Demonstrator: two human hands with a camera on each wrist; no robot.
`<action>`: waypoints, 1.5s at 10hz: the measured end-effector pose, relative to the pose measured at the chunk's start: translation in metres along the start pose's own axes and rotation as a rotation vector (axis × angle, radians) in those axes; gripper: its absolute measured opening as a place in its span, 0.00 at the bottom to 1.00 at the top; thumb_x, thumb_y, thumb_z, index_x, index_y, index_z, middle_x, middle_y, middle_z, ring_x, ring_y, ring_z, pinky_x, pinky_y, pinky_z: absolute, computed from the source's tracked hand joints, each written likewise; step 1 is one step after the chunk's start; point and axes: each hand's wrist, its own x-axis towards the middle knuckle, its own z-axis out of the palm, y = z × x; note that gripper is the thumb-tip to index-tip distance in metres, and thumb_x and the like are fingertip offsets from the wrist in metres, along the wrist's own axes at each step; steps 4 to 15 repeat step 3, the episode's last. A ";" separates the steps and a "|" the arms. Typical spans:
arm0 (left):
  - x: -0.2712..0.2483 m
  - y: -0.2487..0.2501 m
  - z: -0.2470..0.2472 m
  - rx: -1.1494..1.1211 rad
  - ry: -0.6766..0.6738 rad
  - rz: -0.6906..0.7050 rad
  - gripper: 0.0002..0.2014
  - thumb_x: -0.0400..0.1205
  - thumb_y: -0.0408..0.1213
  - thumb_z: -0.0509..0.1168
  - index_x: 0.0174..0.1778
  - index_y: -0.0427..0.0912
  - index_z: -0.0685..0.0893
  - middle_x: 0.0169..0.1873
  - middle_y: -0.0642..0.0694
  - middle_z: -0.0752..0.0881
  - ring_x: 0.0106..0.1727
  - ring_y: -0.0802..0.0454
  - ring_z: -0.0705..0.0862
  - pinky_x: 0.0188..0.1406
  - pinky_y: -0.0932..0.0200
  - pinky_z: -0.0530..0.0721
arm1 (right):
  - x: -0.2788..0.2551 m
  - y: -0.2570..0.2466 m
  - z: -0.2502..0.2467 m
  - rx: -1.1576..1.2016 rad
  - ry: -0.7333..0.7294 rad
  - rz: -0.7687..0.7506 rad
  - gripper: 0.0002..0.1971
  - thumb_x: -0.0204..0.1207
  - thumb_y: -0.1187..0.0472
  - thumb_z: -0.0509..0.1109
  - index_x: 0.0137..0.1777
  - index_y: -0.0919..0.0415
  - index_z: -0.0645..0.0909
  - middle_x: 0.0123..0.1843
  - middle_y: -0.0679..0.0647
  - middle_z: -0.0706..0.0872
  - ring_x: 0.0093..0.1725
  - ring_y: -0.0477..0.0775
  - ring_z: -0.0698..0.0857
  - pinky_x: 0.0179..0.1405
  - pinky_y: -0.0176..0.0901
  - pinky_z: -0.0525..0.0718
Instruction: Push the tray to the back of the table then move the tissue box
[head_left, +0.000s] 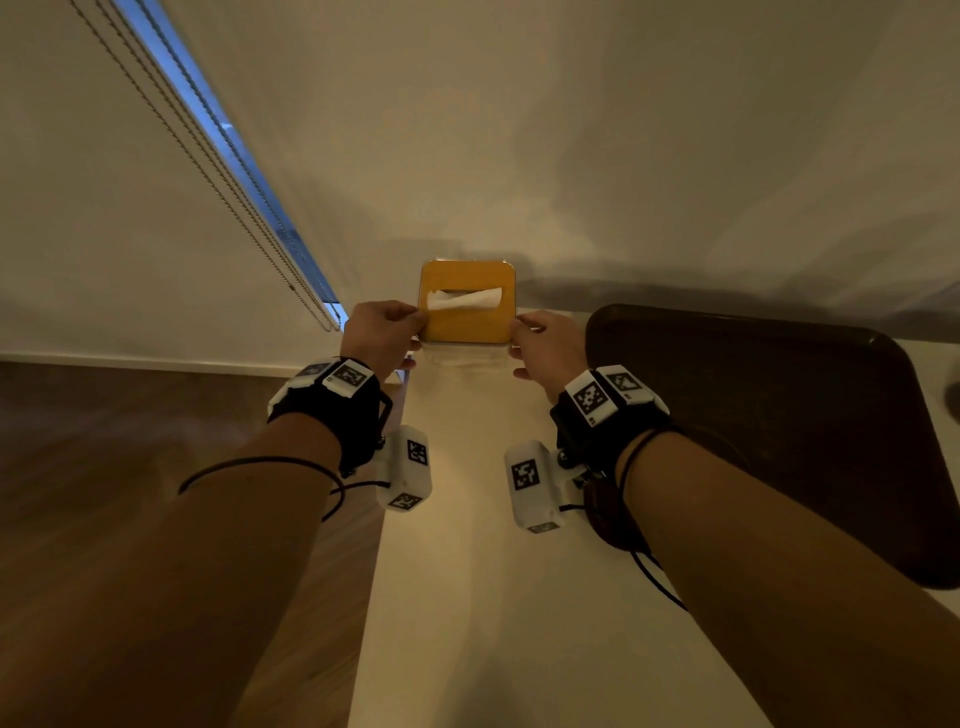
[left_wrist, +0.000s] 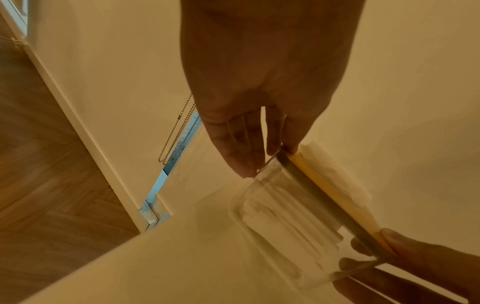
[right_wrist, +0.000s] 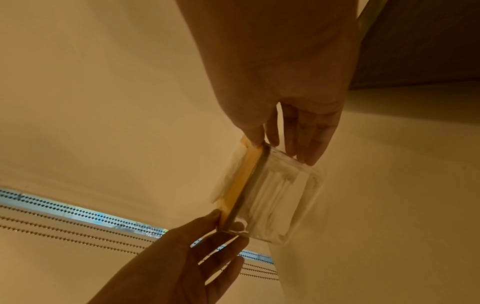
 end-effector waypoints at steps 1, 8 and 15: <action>0.003 -0.001 0.000 -0.009 -0.007 0.006 0.16 0.80 0.42 0.67 0.60 0.37 0.87 0.53 0.34 0.90 0.55 0.40 0.90 0.47 0.48 0.91 | 0.003 0.001 0.000 0.011 -0.008 0.002 0.18 0.81 0.54 0.64 0.66 0.60 0.83 0.63 0.60 0.87 0.54 0.61 0.89 0.46 0.53 0.91; 0.003 0.001 0.001 -0.023 -0.002 0.009 0.17 0.80 0.41 0.66 0.61 0.36 0.86 0.49 0.38 0.89 0.50 0.43 0.89 0.48 0.48 0.91 | 0.006 0.004 0.001 0.023 0.003 -0.003 0.18 0.80 0.54 0.65 0.66 0.60 0.83 0.64 0.60 0.86 0.56 0.61 0.88 0.48 0.54 0.91; 0.003 0.001 0.001 -0.023 -0.002 0.009 0.17 0.80 0.41 0.66 0.61 0.36 0.86 0.49 0.38 0.89 0.50 0.43 0.89 0.48 0.48 0.91 | 0.006 0.004 0.001 0.023 0.003 -0.003 0.18 0.80 0.54 0.65 0.66 0.60 0.83 0.64 0.60 0.86 0.56 0.61 0.88 0.48 0.54 0.91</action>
